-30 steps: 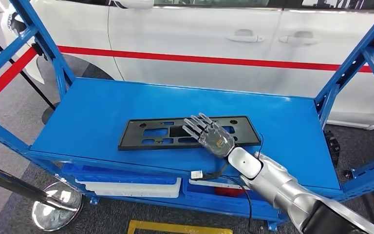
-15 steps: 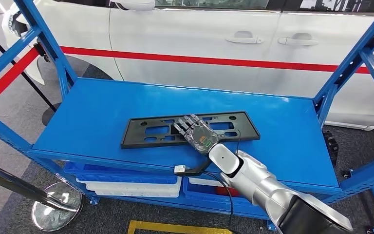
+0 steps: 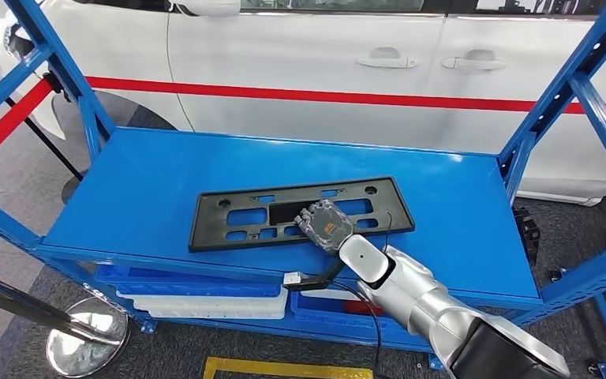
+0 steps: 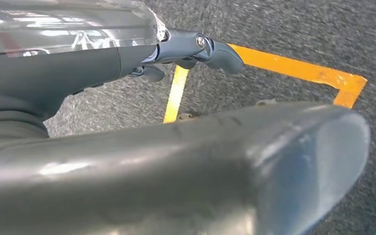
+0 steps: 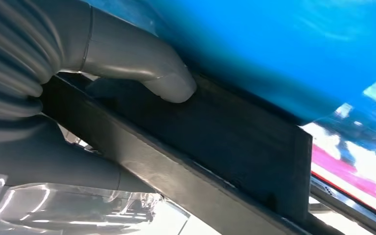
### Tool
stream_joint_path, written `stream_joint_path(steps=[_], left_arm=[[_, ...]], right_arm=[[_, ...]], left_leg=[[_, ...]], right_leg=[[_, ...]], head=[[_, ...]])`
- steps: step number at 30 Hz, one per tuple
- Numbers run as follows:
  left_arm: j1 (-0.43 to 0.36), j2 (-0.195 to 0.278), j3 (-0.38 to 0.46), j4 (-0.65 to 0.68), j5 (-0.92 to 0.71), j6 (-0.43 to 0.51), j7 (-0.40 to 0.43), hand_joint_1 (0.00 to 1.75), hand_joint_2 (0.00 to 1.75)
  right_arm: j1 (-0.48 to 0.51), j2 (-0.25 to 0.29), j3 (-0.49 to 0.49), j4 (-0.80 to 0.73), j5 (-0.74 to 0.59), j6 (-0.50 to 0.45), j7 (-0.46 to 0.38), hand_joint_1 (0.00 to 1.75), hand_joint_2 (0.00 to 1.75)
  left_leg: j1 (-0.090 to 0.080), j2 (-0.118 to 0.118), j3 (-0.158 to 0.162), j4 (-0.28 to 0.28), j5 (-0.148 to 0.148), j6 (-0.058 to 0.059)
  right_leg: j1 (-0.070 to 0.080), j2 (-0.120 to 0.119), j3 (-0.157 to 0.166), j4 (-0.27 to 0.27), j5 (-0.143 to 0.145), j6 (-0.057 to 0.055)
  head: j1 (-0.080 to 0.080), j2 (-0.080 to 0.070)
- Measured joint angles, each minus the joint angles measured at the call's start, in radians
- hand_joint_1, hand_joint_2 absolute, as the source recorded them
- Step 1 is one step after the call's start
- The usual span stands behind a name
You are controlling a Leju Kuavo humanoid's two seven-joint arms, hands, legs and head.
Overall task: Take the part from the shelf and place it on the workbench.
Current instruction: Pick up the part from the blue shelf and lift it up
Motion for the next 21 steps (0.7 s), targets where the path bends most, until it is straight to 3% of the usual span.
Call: stream_joint_path(steps=[4, 6, 8, 9, 10, 11, 13, 14, 16, 19, 21], left_arm=[[-0.001, 0.000, 0.000, 0.000, 0.000, 0.000, 0.000, 0.00, 0.00], [-0.003, 0.000, -0.001, 0.000, 0.000, -0.001, -0.001, 0.00, 0.00], [-0.003, 0.001, -0.001, 0.000, 0.002, -0.003, -0.007, 0.00, 0.87], [-0.003, 0.001, -0.001, 0.000, 0.002, -0.005, -0.014, 0.00, 1.31], [-0.002, 0.001, -0.001, 0.000, 0.003, -0.008, -0.025, 0.00, 1.75], [-0.002, 0.001, -0.002, 0.000, 0.002, -0.012, -0.041, 0.00, 1.75], [-0.002, 0.000, -0.004, 0.000, -0.001, -0.020, -0.074, 0.00, 1.75], [-0.002, 0.000, -0.005, 0.000, -0.002, -0.022, -0.088, 0.00, 1.75], [-0.003, 0.000, -0.005, 0.000, 0.000, -0.024, -0.103, 0.00, 1.75], [-0.001, 0.001, -0.005, 0.000, 0.007, -0.030, -0.110, 0.00, 1.75], [-0.002, 0.002, -0.004, 0.000, 0.012, -0.037, -0.111, 0.00, 1.75]], right_arm=[[-0.001, 0.000, -0.007, 0.001, 0.000, 0.001, 0.001, 1.75, 1.75], [-0.001, 0.000, -0.012, 0.003, -0.001, 0.002, 0.002, 1.75, 1.75], [0.001, 0.000, -0.014, 0.006, -0.001, 0.002, 0.002, 1.75, 1.75], [0.001, 0.000, -0.015, 0.008, -0.001, 0.001, 0.001, 1.75, 1.75], [0.002, 0.000, -0.016, 0.008, -0.002, 0.000, -0.001, 1.75, 1.75], [0.001, 0.000, -0.018, 0.008, -0.005, -0.001, -0.005, 1.75, 1.75], [0.001, 0.000, -0.026, 0.007, -0.024, -0.007, -0.023, 1.75, 1.75], [0.001, 0.000, -0.032, 0.004, -0.047, -0.013, -0.041, 1.75, 1.75], [0.007, 0.001, -0.057, -0.014, -0.143, -0.019, -0.110, 1.75, 1.75], [0.042, -0.014, -0.134, -0.101, -0.444, 0.016, -0.313, 1.75, 1.75], [0.073, -0.054, -0.198, -0.222, -0.710, 0.087, -0.461, 1.75, 1.75]], left_leg=[[-0.001, 0.004, 0.006, -0.016, 0.007, 0.031], [0.003, 0.005, 0.007, -0.024, 0.014, 0.042], [0.002, 0.005, 0.003, -0.023, 0.016, 0.045], [0.002, 0.004, 0.001, -0.022, 0.016, 0.045], [0.002, 0.004, 0.001, -0.020, 0.015, 0.045], [0.002, 0.003, 0.001, -0.017, 0.014, 0.044], [0.001, 0.002, 0.002, -0.011, 0.009, 0.039], [-0.001, 0.001, 0.000, -0.006, 0.007, 0.035], [-0.005, 0.001, -0.007, -0.001, 0.006, 0.024], [-0.002, 0.002, -0.013, 0.005, 0.001, 0.008], [0.002, 0.004, -0.039, 0.071, -0.043, -0.004]], right_leg=[[-0.002, 0.005, -0.005, 0.011, -0.011, 0.022], [-0.005, 0.007, -0.043, 0.094, -0.063, 0.026], [-0.006, 0.008, -0.105, 0.228, -0.124, 0.029], [-0.007, 0.008, -0.127, 0.274, -0.135, 0.030], [-0.007, 0.008, -0.132, 0.285, -0.126, 0.030], [-0.008, 0.007, -0.118, 0.256, -0.099, 0.030], [-0.009, 0.002, -0.056, 0.127, -0.030, 0.023], [-0.007, -0.001, -0.030, 0.067, -0.010, 0.020], [-0.001, -0.005, -0.011, 0.016, -0.006, 0.014], [-0.001, -0.005, -0.011, 0.007, -0.002, 0.002], [-0.005, -0.009, -0.006, 0.000, 0.002, -0.009]], head=[[0.000, 0.000], [0.000, 0.000], [0.000, 0.000], [0.000, 0.000], [0.000, 0.000], [0.000, 0.000], [0.000, 0.000], [0.000, 0.000], [0.000, 0.000], [0.000, 0.000], [0.000, 0.000]])
